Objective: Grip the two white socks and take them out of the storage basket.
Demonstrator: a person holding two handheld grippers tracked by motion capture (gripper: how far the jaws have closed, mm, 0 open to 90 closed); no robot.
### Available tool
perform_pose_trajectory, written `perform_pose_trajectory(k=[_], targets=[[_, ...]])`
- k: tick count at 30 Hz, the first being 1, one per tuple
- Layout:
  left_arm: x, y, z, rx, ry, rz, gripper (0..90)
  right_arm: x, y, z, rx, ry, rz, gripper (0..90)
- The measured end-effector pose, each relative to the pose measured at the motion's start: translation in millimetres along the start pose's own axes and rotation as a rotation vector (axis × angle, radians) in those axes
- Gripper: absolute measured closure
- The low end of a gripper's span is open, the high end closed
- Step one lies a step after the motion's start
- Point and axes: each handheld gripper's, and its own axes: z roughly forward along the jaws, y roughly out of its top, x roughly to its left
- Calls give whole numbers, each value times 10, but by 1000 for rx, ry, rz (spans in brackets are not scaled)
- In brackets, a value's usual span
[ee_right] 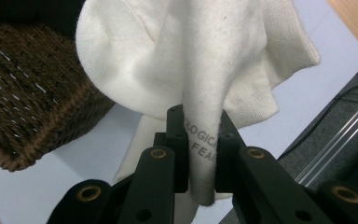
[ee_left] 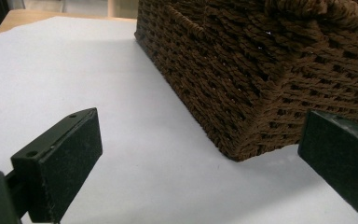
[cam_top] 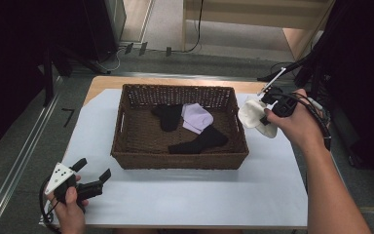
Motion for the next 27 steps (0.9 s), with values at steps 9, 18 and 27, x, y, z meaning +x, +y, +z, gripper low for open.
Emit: perform_pose_trajectory(k=[9, 18, 27], targets=[[0, 0, -1, 1, 0, 0, 5, -91, -138, 97, 9, 5, 41, 808], [-1, -2, 3, -4, -2, 0, 5, -185, -326, 330, 46, 9, 75, 808], [-1, -2, 1, -2, -1, 3, 5, -238, -514, 620, 71, 35, 118, 807]])
